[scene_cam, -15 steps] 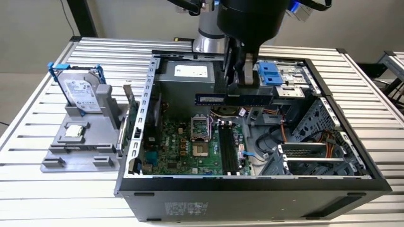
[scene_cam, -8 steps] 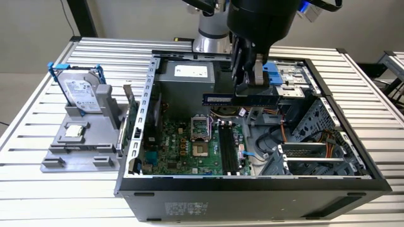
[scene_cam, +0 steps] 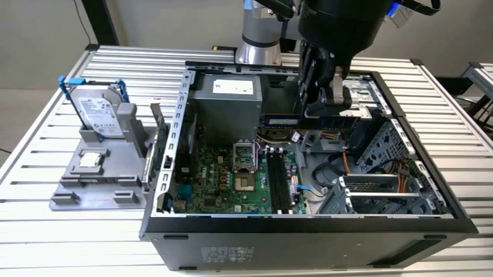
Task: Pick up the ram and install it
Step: 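Pick up the ram and move it above insertion slot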
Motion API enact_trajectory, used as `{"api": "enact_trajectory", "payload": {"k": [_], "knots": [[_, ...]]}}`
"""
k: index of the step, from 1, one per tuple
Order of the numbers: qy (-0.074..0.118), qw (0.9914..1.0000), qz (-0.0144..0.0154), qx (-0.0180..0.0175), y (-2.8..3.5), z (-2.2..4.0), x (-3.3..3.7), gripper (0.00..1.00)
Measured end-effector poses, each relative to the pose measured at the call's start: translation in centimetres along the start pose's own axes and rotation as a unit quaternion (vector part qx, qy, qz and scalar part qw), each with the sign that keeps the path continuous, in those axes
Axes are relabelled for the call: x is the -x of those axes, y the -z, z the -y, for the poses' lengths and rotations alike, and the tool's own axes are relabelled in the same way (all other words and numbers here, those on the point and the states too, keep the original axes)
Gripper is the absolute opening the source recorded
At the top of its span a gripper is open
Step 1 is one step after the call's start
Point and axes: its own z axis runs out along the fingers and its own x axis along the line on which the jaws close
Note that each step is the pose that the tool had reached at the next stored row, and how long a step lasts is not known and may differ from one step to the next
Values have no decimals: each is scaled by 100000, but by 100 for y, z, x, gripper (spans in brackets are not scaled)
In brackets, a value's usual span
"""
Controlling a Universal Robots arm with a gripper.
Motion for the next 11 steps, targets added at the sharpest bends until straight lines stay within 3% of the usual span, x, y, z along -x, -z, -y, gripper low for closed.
{"api": "enact_trajectory", "payload": {"k": [6, 11], "knots": [[3, 100000, 3, -3, 0, 1, 14, 0], [2, 100000, -1, -1, 1, 1, 117, 0]]}}
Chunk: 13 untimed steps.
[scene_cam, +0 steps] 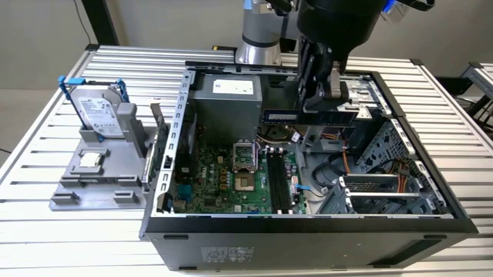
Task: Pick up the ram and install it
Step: 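Pick up the ram and move it above insertion slot, then insert the ram into the slot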
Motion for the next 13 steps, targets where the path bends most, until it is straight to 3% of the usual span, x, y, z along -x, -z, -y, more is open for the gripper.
{"api": "enact_trajectory", "payload": {"k": [13], "knots": [[2, 100000, 2, -2, 4, 0, 318, 0]]}}
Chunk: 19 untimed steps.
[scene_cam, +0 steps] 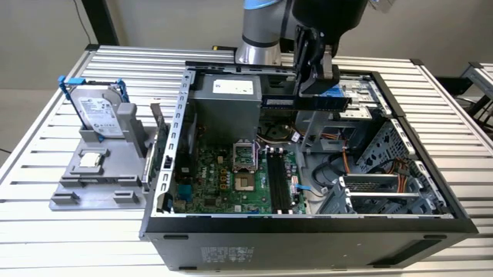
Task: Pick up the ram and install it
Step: 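Insert the ram into the slot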
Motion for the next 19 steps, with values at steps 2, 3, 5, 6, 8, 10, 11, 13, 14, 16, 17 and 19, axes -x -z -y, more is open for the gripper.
{"api": "enact_trajectory", "payload": {"k": [2, 3, 5, 6, 8, 10, 11, 13, 14, 16, 17, 19], "knots": [[0, 100000, -2, 1, 1, 0, 40, 0], [-3, 100000, 6, -2, 0, 0, 60, 0], [-2, 100000, 3, 0, 1, 0, 100, 0], [-3, 100000, 2, 0, 2, 0, 120, 0], [-4, 100000, 1, 1, 2, -1, 158, 0], [-2, 100000, 1, 1, 3, 0, 195, 0], [-2, 100000, 4, -2, 3, -1, 213, 0], [-4, 100000, -2, 1, 4, -1, 244, 0], [-2, 100000, 3, 0, 4, -1, 256, 0], [1, 100000, 0, 1, 4, 0, 272, 0], [0, 100000, 8, -2, 4, 0, 278, 0], [-2, 100000, -3, 3, 5, -1, 286, 0]]}}
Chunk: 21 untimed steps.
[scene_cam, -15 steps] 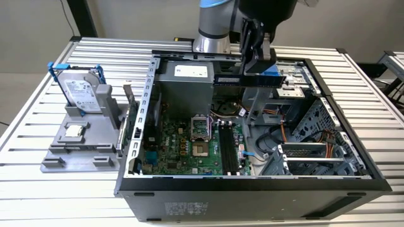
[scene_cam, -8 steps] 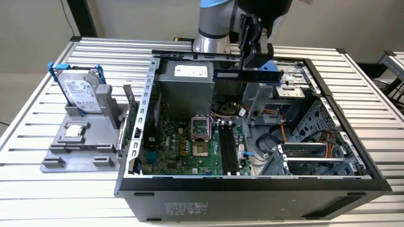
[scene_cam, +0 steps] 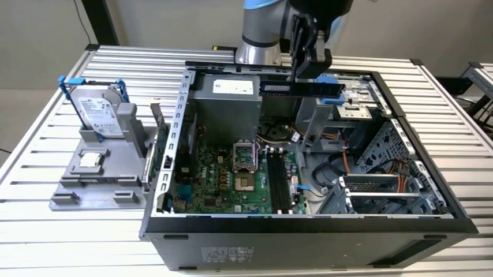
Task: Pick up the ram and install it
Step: 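Insert the ram into the slot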
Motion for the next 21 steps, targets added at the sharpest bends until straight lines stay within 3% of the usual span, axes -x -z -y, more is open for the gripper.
{"api": "enact_trajectory", "payload": {"k": [16, 19, 21], "knots": [[-48, 100000, 5, -4, 0, 0, 14, 0], [-696, 99998, 1, 6, -2, 2, 32, 0], [-2177, 99976, -20, 31, -5, 2, 32, 0]]}}
